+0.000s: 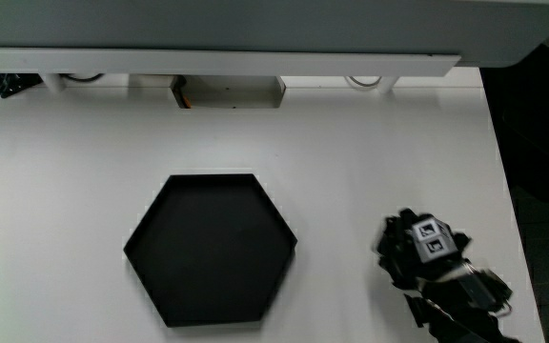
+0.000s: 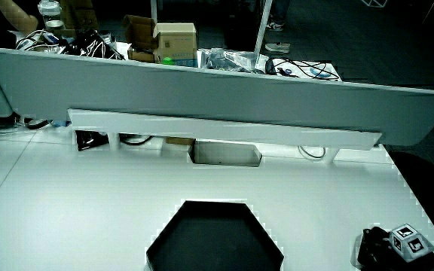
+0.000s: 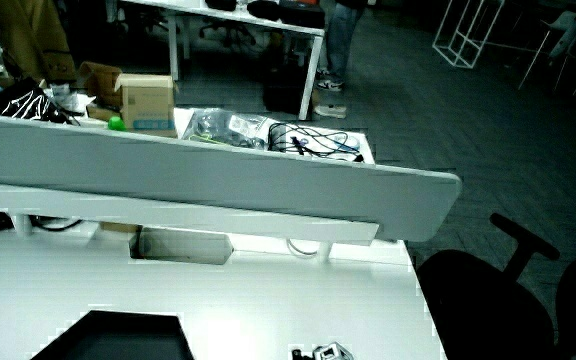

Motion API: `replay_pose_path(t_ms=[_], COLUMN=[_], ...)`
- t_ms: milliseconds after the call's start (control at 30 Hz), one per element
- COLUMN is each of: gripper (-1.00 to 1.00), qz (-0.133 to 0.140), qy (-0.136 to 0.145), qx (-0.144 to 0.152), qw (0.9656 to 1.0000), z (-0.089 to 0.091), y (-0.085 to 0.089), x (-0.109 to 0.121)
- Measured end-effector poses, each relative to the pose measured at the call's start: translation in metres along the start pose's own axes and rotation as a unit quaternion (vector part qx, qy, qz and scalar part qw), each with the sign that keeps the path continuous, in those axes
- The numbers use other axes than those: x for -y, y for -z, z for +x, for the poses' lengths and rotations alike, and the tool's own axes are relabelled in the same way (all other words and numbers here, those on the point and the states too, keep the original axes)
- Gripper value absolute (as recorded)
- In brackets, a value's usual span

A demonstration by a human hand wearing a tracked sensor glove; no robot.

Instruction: Place speaker on desk

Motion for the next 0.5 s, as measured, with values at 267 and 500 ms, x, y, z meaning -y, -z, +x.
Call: replay_pose_path(t_ms=[267,500], gripper=[0.0,0.0], qz=[-0.023,-0.039], qy=[0.009,0.018], qx=[0.0,0.009], qw=[0.9997,0.999], z=[-0.0003,0.0002], y=[0.0072,0.0122], x=[-0.0076,-0.0093])
